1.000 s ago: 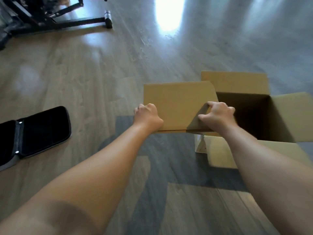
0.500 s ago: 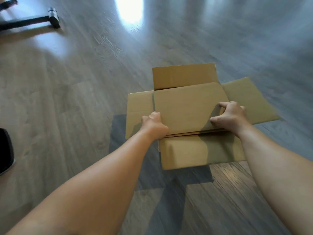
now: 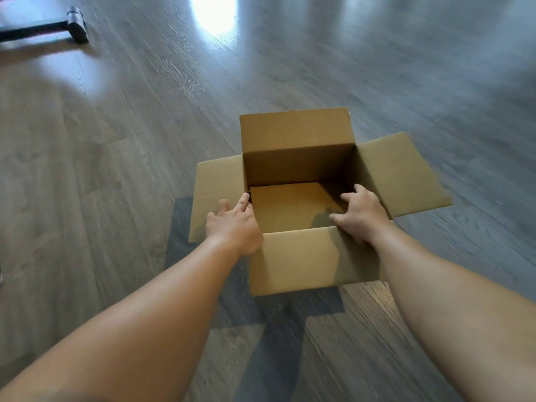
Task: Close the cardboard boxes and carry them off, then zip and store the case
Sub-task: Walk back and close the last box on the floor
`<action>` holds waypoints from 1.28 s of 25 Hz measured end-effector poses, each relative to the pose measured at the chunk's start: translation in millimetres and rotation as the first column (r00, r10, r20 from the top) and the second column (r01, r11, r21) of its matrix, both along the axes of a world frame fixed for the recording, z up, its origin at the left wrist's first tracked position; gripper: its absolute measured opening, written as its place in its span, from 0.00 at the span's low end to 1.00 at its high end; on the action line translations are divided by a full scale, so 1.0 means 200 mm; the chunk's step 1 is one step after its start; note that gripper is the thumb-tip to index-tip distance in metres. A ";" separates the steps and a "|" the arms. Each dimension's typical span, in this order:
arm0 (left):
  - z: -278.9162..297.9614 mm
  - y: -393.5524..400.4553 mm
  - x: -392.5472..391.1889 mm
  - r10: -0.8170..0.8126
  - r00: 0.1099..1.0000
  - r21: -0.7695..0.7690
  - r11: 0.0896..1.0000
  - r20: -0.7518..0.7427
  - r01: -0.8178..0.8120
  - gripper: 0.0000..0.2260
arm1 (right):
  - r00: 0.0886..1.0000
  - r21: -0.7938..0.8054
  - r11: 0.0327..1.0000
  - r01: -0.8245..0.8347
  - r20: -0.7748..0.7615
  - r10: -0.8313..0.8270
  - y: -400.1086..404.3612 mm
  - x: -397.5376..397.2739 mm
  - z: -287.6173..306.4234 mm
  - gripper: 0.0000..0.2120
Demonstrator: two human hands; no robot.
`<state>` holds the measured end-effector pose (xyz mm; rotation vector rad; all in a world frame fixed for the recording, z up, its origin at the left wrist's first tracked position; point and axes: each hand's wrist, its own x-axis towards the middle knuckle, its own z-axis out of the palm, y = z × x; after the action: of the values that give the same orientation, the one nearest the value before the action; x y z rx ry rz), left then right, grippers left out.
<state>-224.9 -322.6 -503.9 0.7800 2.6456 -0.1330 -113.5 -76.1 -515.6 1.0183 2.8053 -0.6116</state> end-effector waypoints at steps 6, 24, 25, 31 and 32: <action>0.01 -0.39 -0.08 0.095 0.990 -0.039 0.994 -0.099 -0.099 0.32 | 0.978 -0.008 0.979 -0.202 0.056 0.202 -0.25 -0.11 0.03 0.28; 0.04 -1.59 -0.17 0.503 0.863 0.137 0.858 -0.036 -0.494 0.33 | 0.779 0.178 0.766 -0.618 0.008 0.627 -1.19 -0.55 -0.01 0.22; 0.04 -1.61 -0.18 0.515 0.856 0.124 0.853 -0.035 -0.508 0.33 | 0.800 0.209 0.779 -0.591 0.029 0.599 -1.17 -0.55 0.00 0.23; 0.06 -1.70 -0.23 0.718 0.696 0.087 0.692 0.026 -0.717 0.37 | 0.952 0.281 0.909 -0.307 0.091 0.293 -1.03 -0.49 0.05 0.35; 0.07 -1.73 -0.24 0.745 0.667 0.089 0.662 0.029 -0.744 0.36 | 0.966 0.270 0.930 -0.249 0.134 0.220 -1.01 -0.48 0.06 0.37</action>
<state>-272.5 -667.8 -490.5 -0.3475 2.7615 0.2178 -208.8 -277.3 -503.1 0.7062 2.9158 -0.1254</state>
